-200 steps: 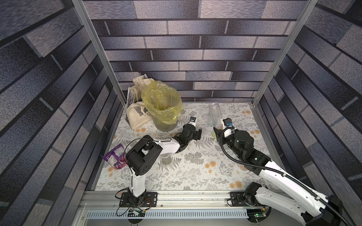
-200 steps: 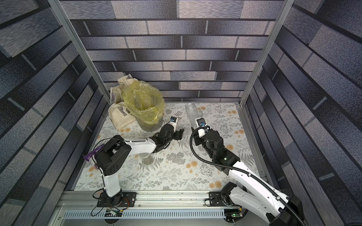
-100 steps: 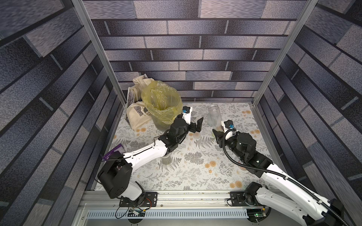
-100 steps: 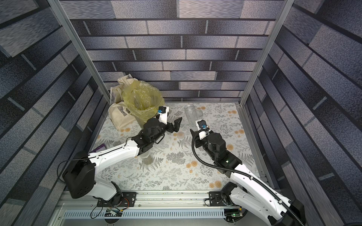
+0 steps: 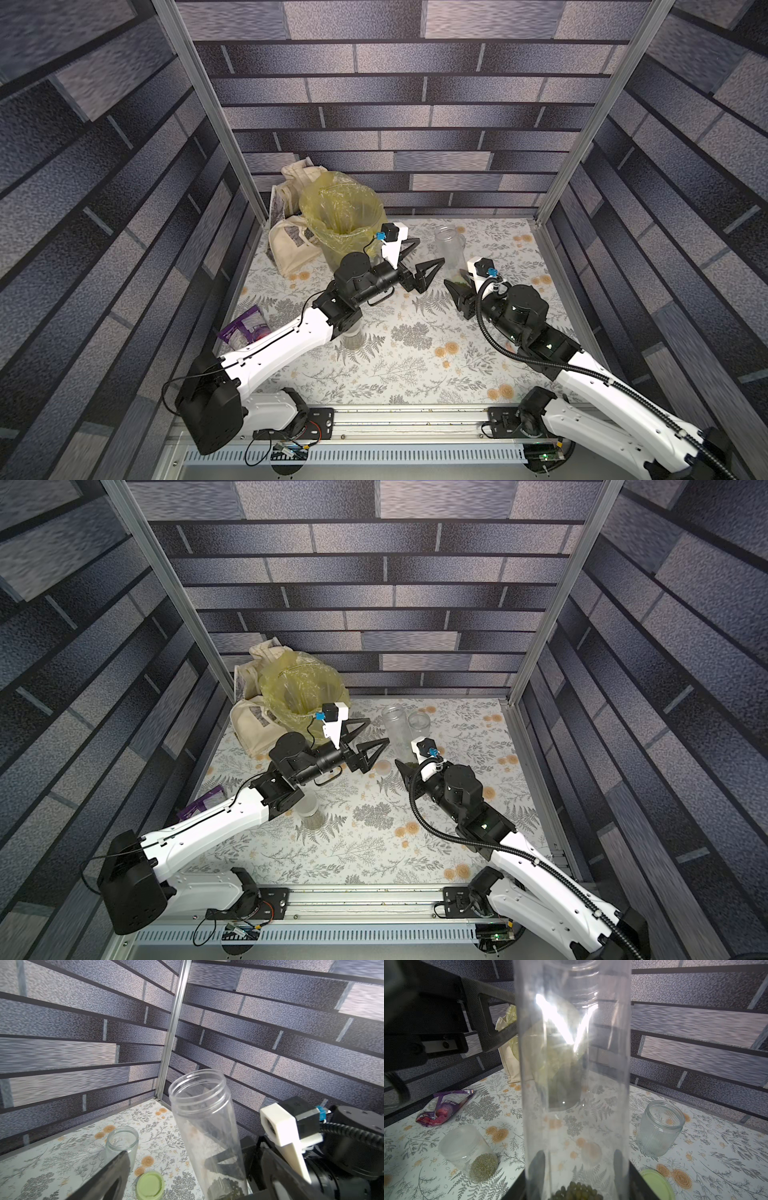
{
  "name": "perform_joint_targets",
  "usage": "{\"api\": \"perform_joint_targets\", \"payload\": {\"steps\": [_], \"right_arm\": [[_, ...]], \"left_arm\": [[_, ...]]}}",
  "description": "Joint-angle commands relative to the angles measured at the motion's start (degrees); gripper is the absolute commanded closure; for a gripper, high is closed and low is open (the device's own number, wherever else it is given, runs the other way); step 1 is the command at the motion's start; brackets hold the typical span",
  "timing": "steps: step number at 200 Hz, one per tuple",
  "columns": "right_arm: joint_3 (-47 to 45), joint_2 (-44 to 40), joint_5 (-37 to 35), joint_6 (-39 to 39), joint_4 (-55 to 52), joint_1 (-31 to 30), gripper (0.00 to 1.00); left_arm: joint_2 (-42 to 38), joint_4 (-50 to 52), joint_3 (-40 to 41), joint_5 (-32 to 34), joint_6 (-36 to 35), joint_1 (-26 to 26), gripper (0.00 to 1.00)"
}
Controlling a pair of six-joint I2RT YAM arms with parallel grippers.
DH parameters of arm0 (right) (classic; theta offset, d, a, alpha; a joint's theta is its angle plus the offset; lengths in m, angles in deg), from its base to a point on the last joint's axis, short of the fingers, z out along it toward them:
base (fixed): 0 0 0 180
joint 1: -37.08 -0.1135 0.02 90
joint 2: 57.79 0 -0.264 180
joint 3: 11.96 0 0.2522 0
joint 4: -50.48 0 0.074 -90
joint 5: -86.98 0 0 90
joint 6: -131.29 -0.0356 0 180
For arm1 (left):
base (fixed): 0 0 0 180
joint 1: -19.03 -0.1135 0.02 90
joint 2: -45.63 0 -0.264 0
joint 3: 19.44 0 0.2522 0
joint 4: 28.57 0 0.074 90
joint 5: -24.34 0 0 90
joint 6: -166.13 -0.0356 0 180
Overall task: Empty moldy mung beans from jars
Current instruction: Pour the moldy mung beans from the jar into the trash bin.
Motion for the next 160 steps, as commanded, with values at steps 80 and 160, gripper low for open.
{"api": "perform_joint_targets", "payload": {"steps": [80, 160], "right_arm": [[-0.6, 2.7, 5.3, -2.0, 5.4, 0.3, 0.58], [-0.3, 3.9, 4.7, -1.0, 7.5, 0.3, 0.57]], "left_arm": [[9.5, -2.3, -7.0, -5.7, 6.8, 0.2, 0.0], [14.6, -2.0, -10.5, -2.4, 10.9, -0.2, 0.21]]}}
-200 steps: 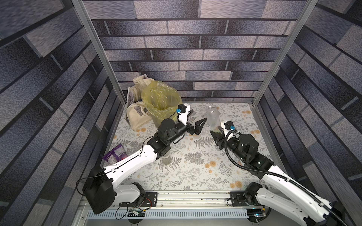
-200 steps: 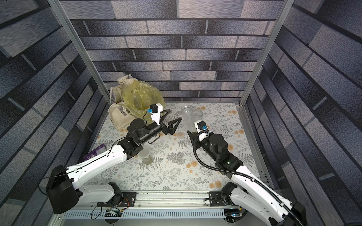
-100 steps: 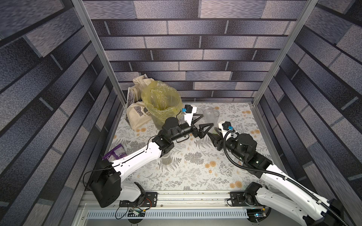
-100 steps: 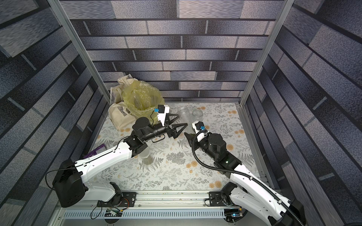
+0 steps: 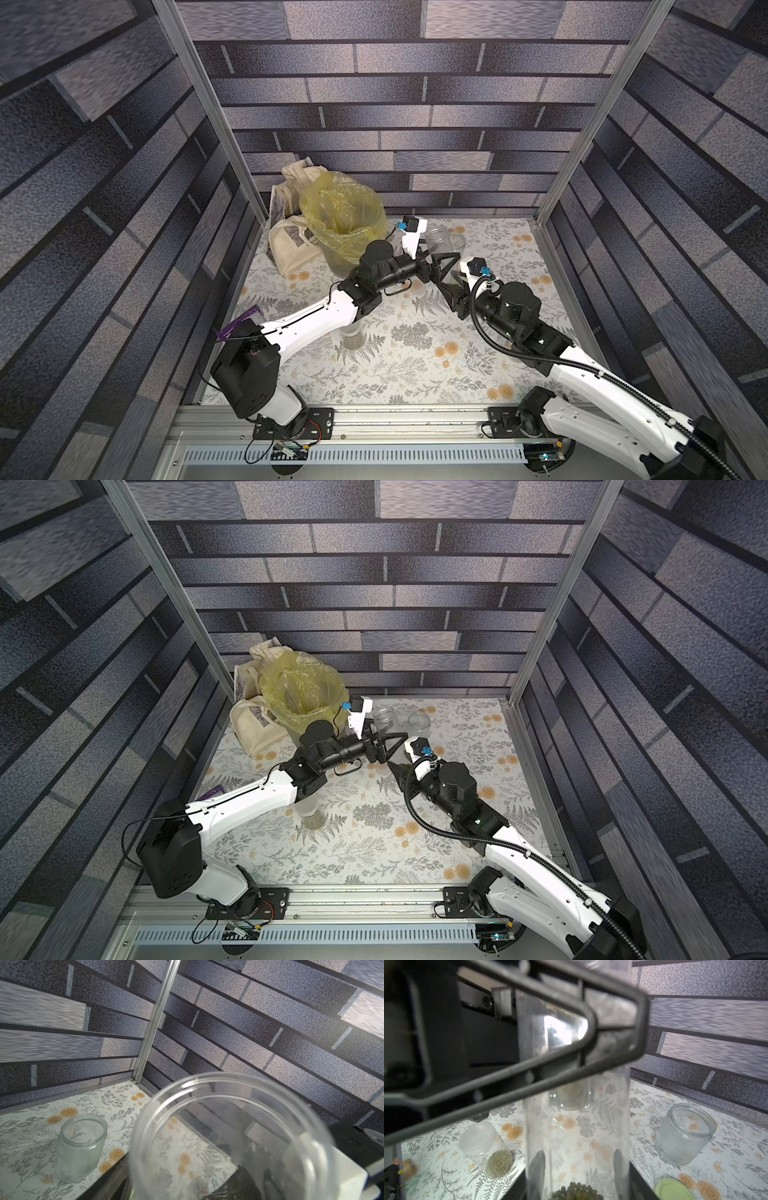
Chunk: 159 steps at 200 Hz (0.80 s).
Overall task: Empty moldy mung beans from jars
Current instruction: Pour the moldy mung beans from the jar into the trash bin.
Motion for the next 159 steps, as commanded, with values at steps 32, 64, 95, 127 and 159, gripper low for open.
{"api": "perform_joint_targets", "payload": {"steps": [32, 64, 95, 127, 159], "right_arm": [[0.0, 0.8, -0.3, 0.6, 5.4, 0.3, 0.57], [-0.2, 1.3, -0.5, 0.6, 6.7, 0.3, 0.52], [-0.7, 1.1, -1.2, 0.6, 7.4, 0.3, 0.39], [-1.7, 0.1, 3.7, 1.4, 9.9, 0.3, 0.11], [-2.4, -0.3, 5.5, 1.5, 12.9, 0.3, 0.0]], "left_arm": [[1.3, -1.4, -1.6, 3.7, 3.4, -0.4, 0.32], [0.9, -0.1, -2.2, 4.9, 3.7, -0.8, 0.38], [-0.1, -0.5, -2.2, 5.5, 4.5, -1.8, 0.42], [-0.8, 0.0, -3.7, 1.8, 6.1, -3.8, 0.43], [-2.2, 0.3, -4.3, 1.4, 6.7, -4.7, 0.43]]}}
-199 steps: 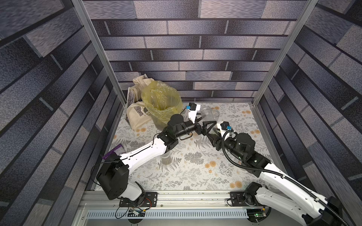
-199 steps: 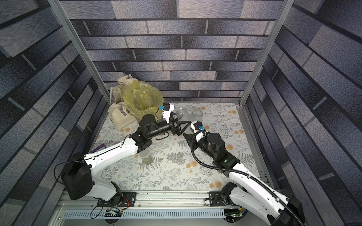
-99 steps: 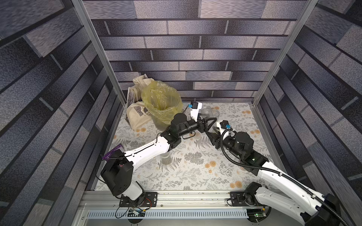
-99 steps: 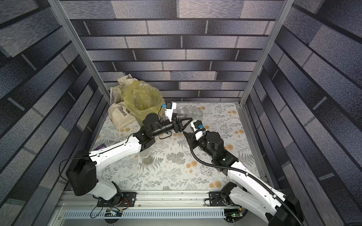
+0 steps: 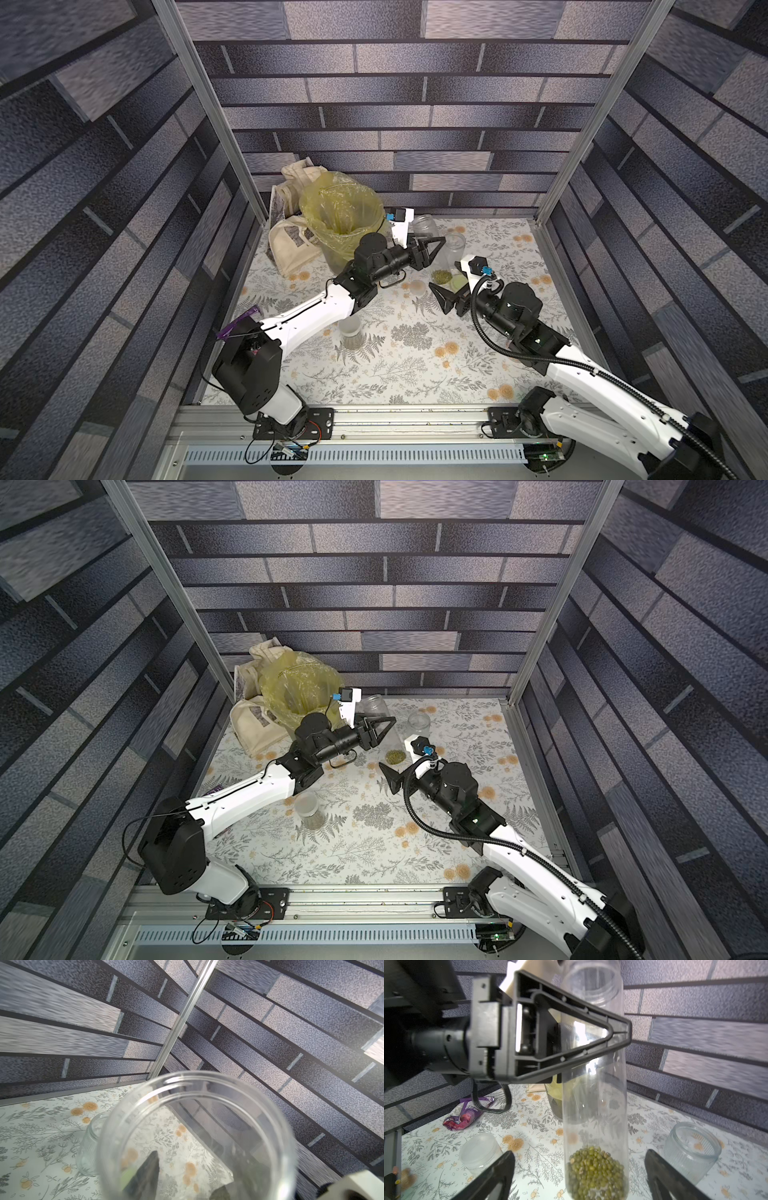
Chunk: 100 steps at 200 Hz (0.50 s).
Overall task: Empty moldy mung beans from jars
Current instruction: Pour the moldy mung beans from the jar into the trash bin.
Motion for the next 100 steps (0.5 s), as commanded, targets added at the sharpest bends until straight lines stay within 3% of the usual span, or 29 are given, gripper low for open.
{"api": "perform_joint_targets", "payload": {"steps": [1, 43, 100], "right_arm": [[-0.7, -0.8, 2.7, 0.2, 4.9, 0.1, 0.0], [-0.4, 0.0, 4.2, -0.7, 8.9, 0.1, 0.0], [-2.1, 1.9, 6.4, -3.6, 21.2, 0.1, 0.0]], "left_arm": [[-2.9, -0.6, -2.5, -0.4, 1.3, -0.3, 0.43], [-5.7, -0.7, -2.5, 0.3, 0.6, -1.7, 0.44], [-9.4, -8.6, 0.4, 1.9, 9.9, -6.5, 0.45]]}}
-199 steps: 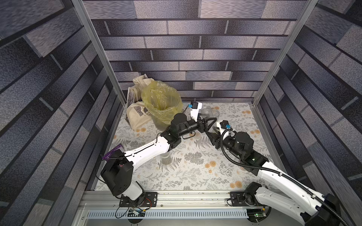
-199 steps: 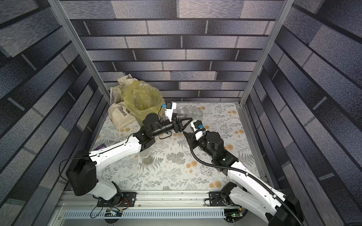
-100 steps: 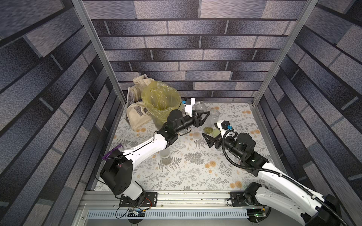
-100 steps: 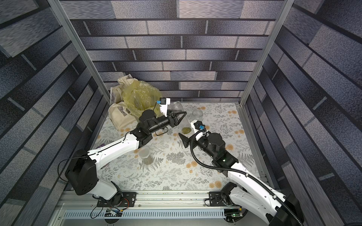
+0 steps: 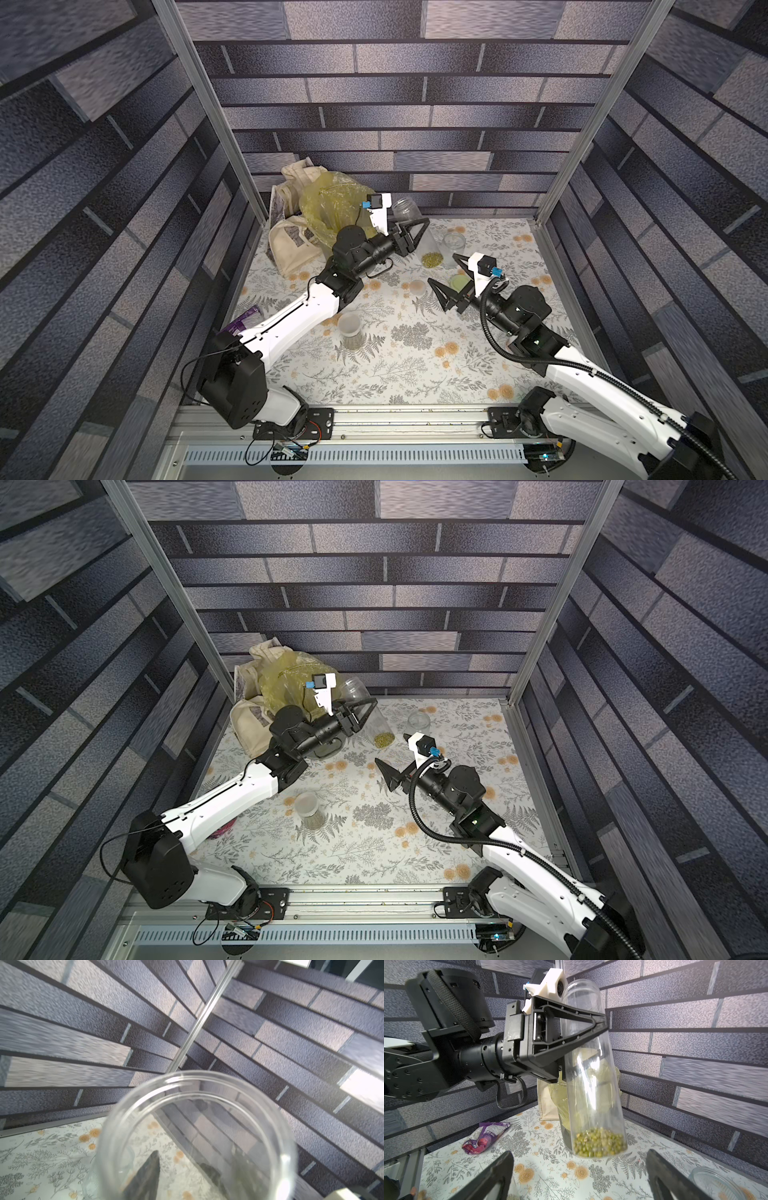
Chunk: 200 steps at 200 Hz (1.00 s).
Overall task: Empty moldy mung beans from jars
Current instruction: Pour the moldy mung beans from the jar into the trash bin.
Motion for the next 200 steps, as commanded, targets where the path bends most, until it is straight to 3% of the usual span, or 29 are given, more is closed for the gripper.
{"api": "perform_joint_targets", "payload": {"steps": [1, 90, 200], "right_arm": [[-1.0, 1.5, 1.8, -1.7, 8.7, 0.1, 0.0], [-0.4, 17.9, -1.0, -3.1, 38.4, 0.1, 0.0], [5.2, 21.3, 1.3, -3.3, 34.1, 0.0, 0.04]], "left_arm": [[-3.4, -6.1, 0.6, 1.7, 5.1, -1.0, 0.45], [-8.2, -10.9, 5.7, 3.7, 12.8, -1.6, 0.47], [-6.0, -16.2, 7.3, 2.1, 19.9, -2.5, 0.47]]}}
